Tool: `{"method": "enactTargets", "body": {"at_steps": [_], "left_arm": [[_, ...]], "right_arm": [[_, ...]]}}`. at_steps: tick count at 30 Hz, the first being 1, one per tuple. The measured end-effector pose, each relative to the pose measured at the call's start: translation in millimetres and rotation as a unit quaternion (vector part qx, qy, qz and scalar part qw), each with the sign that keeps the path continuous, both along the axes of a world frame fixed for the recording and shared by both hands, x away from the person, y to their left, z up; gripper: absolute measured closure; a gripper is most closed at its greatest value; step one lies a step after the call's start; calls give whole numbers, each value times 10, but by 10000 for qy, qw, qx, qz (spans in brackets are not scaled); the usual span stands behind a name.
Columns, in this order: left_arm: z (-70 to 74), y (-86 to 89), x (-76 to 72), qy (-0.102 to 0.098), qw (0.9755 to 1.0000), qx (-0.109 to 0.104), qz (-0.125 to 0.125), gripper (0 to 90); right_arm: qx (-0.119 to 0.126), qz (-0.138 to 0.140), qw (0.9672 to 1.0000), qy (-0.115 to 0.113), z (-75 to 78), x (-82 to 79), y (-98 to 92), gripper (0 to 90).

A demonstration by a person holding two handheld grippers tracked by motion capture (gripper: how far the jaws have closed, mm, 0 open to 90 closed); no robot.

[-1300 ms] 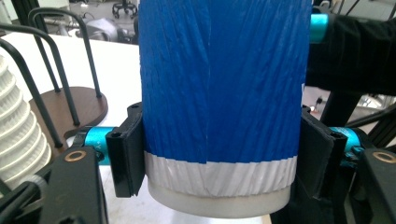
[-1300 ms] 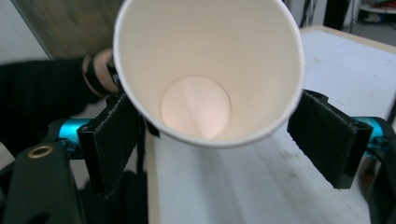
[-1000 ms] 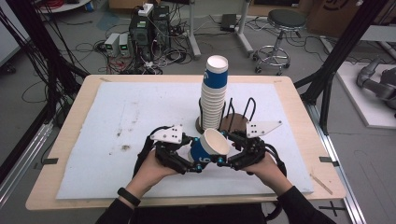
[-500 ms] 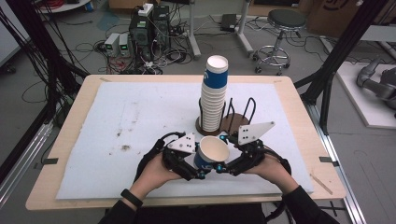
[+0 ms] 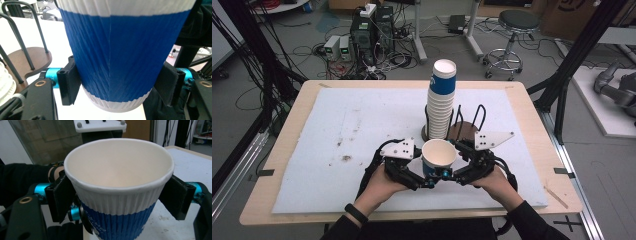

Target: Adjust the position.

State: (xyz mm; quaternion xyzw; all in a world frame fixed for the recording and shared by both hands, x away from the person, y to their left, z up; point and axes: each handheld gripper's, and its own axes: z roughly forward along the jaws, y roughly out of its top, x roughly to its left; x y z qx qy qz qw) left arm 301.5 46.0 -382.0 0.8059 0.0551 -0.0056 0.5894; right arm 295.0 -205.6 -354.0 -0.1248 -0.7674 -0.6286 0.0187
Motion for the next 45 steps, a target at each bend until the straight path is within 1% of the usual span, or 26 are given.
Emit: {"method": "enactTargets", "body": {"at_steps": [1,2,3,4,6,9,11,13,14,17,20,21,23,27,35,37,39,42,45], "left_arm": [[0,0,0,0,10000,0,0,299],[-3,-2,3,16,10000,-6,-11,299],[-4,-9,0,20,10000,-11,9,299],[-6,-12,1,34,10000,-12,-6,299],[-5,-13,3,47,10000,-25,-3,299],[0,-17,3,176,9998,-83,6,292],[2,-18,1,196,9997,-108,17,279],[21,-27,-6,281,9993,-238,115,224],[29,-28,-8,319,9990,-282,112,203],[44,-26,-18,348,9985,-412,110,203],[51,-25,-23,389,9977,-528,161,204],[55,-22,-22,366,9978,-526,149,209],[57,-16,-23,373,9975,-567,179,224],[58,-4,-21,371,9975,-574,193,242],[57,-3,-27,333,9975,-594,181,248],[58,2,-23,332,9976,-587,163,248],[57,17,-11,332,9976,-587,177,248],[60,52,5,337,9975,-576,218,248],[70,89,15,339,9971,-632,260,248]], "right_arm": [[0,0,10000,0,0,0,0,195],[29,3,10000,50,0,-1,-1,193],[111,-15,9999,77,0,4,0,190],[96,1,9999,89,1,5,-3,190],[116,-10,9999,53,2,9,-6,192],[170,-21,9998,44,1,9,-6,203],[230,-6,9997,120,-1,15,-10,207],[203,-8,9998,78,1,14,-7,208],[161,-8,9999,36,-2,11,-5,209],[102,-16,9999,-30,-11,2,15,210],[91,-10,9999,-59,-25,-7,37,210],[80,-11,10000,-58,-29,-12,43,210],[89,-1,9999,-55,-37,-18,54,210],[118,-19,9999,-71,-41,-18,58,221],[143,-38,9998,-101,-40,-20,57,206],[103,0,9999,-97,-35,-20,48,200],[91,-11,9999,-116,-26,-19,32,179],[84,-33,9999,-127,-6,-9,-2,179],[62,-49,9999,-152,10,-3,-42,179]]}}
